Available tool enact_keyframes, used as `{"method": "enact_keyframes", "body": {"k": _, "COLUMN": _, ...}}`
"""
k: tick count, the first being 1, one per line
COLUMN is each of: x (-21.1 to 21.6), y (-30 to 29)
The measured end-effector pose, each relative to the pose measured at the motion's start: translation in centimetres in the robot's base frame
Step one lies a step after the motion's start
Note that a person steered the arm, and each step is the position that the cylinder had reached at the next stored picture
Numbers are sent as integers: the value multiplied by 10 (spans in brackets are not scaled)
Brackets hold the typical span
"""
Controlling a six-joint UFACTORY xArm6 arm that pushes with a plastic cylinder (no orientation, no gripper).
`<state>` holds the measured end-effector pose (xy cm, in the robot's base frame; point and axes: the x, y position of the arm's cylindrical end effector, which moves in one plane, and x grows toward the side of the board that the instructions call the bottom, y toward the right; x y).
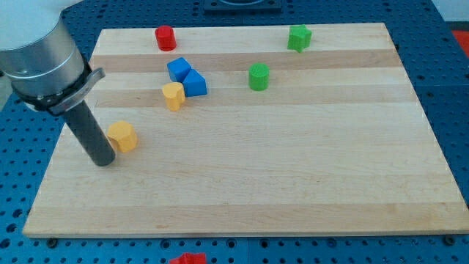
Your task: Push the yellow hexagon into the yellow heart
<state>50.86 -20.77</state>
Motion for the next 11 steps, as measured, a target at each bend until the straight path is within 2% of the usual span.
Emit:
{"method": "enact_keyframes", "body": {"k": 1, "x": -26, "y": 33}}
{"method": "enact_keyframes", "body": {"k": 2, "x": -59, "y": 35}}
{"method": "enact_keyframes", "body": {"k": 4, "x": -62, "y": -1}}
{"method": "enact_keyframes", "body": {"k": 5, "x": -71, "y": 50}}
{"method": "enact_keyframes", "body": {"k": 6, "x": -107, "y": 56}}
{"method": "enact_keyframes", "body": {"k": 7, "x": -90, "y": 60}}
{"method": "enact_keyframes", "body": {"k": 8, "x": -87, "y": 3}}
{"method": "enact_keyframes", "body": {"k": 9, "x": -115, "y": -33}}
{"method": "enact_keyframes", "body": {"k": 10, "x": -126, "y": -1}}
{"method": "enact_keyframes", "body": {"k": 11, "x": -126, "y": 75}}
